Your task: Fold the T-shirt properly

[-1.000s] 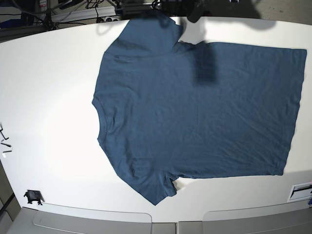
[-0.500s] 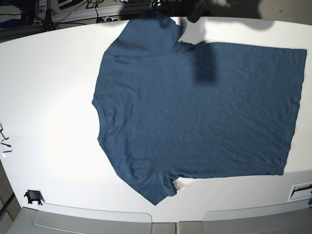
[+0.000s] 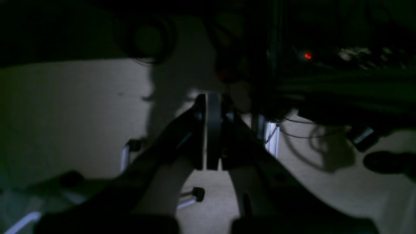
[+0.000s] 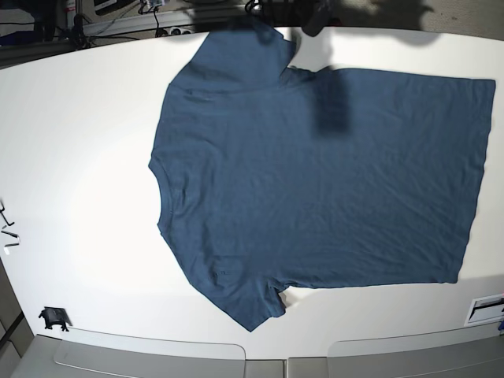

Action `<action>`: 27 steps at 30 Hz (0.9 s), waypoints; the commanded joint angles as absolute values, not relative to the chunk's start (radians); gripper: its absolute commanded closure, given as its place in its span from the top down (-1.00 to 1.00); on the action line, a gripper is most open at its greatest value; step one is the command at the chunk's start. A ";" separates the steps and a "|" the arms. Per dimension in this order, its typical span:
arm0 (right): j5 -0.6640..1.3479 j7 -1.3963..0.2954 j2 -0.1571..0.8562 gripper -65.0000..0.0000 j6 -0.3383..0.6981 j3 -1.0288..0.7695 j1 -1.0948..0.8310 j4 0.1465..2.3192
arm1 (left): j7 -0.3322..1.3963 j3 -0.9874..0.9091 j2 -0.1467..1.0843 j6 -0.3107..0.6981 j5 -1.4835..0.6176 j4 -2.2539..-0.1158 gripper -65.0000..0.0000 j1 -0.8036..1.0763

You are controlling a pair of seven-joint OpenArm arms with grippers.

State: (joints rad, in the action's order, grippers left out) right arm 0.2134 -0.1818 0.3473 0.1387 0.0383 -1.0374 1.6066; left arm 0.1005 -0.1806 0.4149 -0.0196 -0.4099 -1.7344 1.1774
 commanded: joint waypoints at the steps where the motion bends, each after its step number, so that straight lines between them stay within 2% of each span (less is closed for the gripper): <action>1: 0.222 -0.163 0.364 -1.00 0.154 0.016 -1.072 1.663 | 0.113 -0.210 0.419 -0.021 -0.434 -1.767 -1.00 1.208; 5: 0.278 -0.171 0.396 -1.00 0.186 -0.059 -1.148 1.857 | 0.219 -0.314 0.419 -0.020 -0.511 -1.845 -1.00 1.232; 7: 0.314 -0.192 0.398 -1.00 0.196 -0.100 -1.179 1.953 | 0.264 -0.357 0.419 0.021 -0.540 -1.875 -1.00 1.240; 11: 0.380 -0.228 0.395 -1.00 0.242 -0.182 -1.211 2.115 | 0.351 -0.436 0.418 0.147 -0.630 -1.928 -1.00 1.244; 15: 0.551 -0.271 0.395 -1.00 0.291 -0.264 -1.211 2.217 | 0.374 -0.511 0.419 0.285 -0.730 -1.969 -1.00 1.244; 19: 0.679 -0.271 0.368 -1.00 0.392 -0.326 -1.206 2.236 | 0.375 -0.582 0.416 0.490 -0.897 -1.991 -1.00 1.229; 23: 0.821 -0.294 0.292 -1.00 0.466 -0.377 -1.184 2.233 | 0.401 -0.609 0.410 0.690 -1.062 -1.991 -1.00 1.198; 27: 0.986 -0.377 0.218 -1.00 0.511 -0.415 -1.124 2.213 | 0.516 -0.608 0.396 0.698 -1.174 -1.991 -1.00 1.165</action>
